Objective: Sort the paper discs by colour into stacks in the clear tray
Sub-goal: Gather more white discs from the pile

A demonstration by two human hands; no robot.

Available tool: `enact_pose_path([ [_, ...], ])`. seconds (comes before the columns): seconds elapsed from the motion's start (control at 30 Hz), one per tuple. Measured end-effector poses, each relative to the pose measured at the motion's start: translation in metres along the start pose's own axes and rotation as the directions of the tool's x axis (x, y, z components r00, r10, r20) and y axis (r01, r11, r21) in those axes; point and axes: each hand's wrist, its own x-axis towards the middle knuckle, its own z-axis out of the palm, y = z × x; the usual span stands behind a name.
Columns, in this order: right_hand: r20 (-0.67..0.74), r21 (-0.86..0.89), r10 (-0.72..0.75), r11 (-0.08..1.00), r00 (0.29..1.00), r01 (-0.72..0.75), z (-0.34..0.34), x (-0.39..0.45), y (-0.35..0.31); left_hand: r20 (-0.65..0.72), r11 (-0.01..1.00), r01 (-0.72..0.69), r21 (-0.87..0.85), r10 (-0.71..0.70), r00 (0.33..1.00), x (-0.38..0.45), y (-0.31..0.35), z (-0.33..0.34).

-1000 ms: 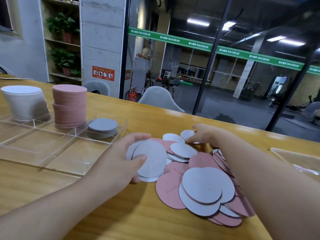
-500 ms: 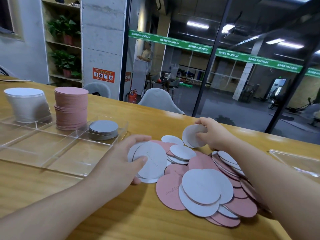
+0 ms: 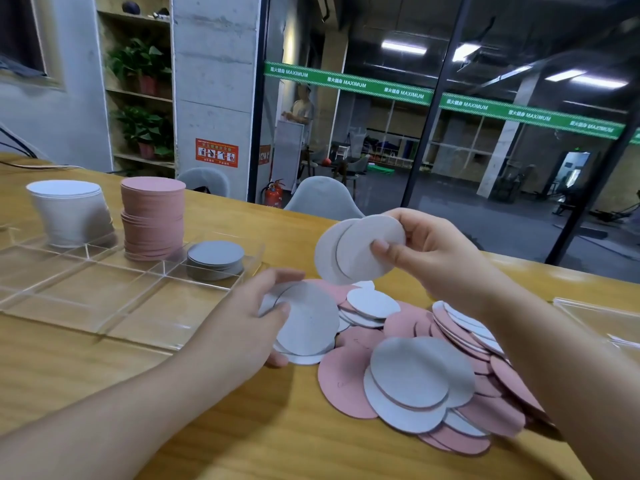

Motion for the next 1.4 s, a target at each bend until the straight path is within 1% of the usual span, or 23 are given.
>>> enact_pose_path([
  [0.03, 0.019, 0.053, 0.007, 0.999, 1.000, -0.008, 0.001, -0.001, -0.001, -0.002, 1.000, -0.003, -0.008, 0.003, 1.000, 0.001, 0.000, 0.000],
  [0.07, 0.042, 0.066, 0.015, 0.998, 0.999, -0.018, 0.002, -0.002, 0.001, -0.002, 1.000, -0.005, -0.012, 0.005, 1.000, 0.001, -0.001, 0.000],
  [0.1, 0.069, 0.038, 0.026, 0.999, 0.997, -0.029, 0.004, -0.003, 0.002, 0.000, 1.000, -0.003, -0.013, 0.003, 1.000, 0.001, -0.001, 0.000],
  [0.17, 0.091, -0.105, 0.051, 0.994, 0.995, -0.041, 0.009, -0.004, 0.007, 0.009, 1.000, -0.004, -0.024, 0.005, 1.000, 0.000, -0.001, -0.001],
  [0.23, 0.059, -0.253, 0.081, 0.965, 0.995, -0.064, 0.016, -0.006, 0.010, 0.022, 0.999, -0.013, -0.043, 0.014, 1.000, -0.001, 0.000, -0.001],
  [0.33, 0.017, -0.324, 0.119, 0.940, 0.993, -0.108, 0.030, -0.010, 0.011, 0.045, 0.998, -0.020, -0.065, 0.023, 0.999, -0.004, 0.003, -0.002],
  [0.47, -0.005, -0.323, 0.123, 0.939, 0.992, -0.118, 0.048, -0.014, 0.012, 0.088, 0.999, -0.050, 0.005, 0.050, 0.995, -0.007, 0.004, -0.002],
  [0.53, -0.029, -0.329, 0.097, 0.939, 0.995, -0.101, 0.055, -0.015, 0.012, 0.080, 0.995, -0.072, 0.075, 0.066, 0.995, -0.006, 0.004, 0.000],
  [0.6, -0.033, -0.284, 0.093, 0.954, 0.995, -0.099, 0.059, -0.015, 0.013, 0.071, 0.988, -0.077, 0.135, 0.068, 0.995, -0.007, 0.004, 0.000],
  [0.73, -0.082, -0.234, 0.118, 0.963, 0.990, -0.134, 0.048, -0.009, 0.016, 0.078, 0.984, -0.072, 0.160, 0.060, 0.995, -0.009, 0.005, 0.001],
  [0.8, -0.132, -0.259, 0.142, 0.951, 0.981, -0.172, 0.039, 0.001, 0.027, 0.083, 0.982, -0.079, 0.169, 0.066, 0.994, -0.009, 0.006, 0.000],
  [0.93, -0.154, -0.448, 0.271, 0.838, 0.950, -0.312, 0.027, 0.026, 0.053, 0.076, 0.978, -0.087, 0.190, 0.073, 0.994, -0.007, 0.004, 0.000],
  [1.0, -0.156, -0.481, 0.330, 0.798, 0.931, -0.363, 0.025, 0.038, 0.061, 0.077, 0.977, -0.086, 0.194, 0.072, 0.994, -0.006, 0.004, -0.001],
  [1.1, -0.120, -0.540, 0.449, 0.719, 0.886, -0.437, 0.027, 0.053, 0.065, 0.086, 0.976, -0.088, 0.199, 0.072, 0.994, -0.006, 0.003, -0.001],
  [1.27, -0.039, -0.636, 0.630, 0.583, 0.776, -0.505, 0.030, 0.063, 0.062, 0.089, 0.973, -0.084, 0.216, 0.066, 0.994, -0.004, 0.001, -0.001],
  [1.4, -0.020, -0.671, 0.693, 0.525, 0.720, -0.524, 0.028, 0.066, 0.057, 0.085, 0.970, -0.075, 0.231, 0.057, 0.995, -0.003, 0.001, -0.001],
])
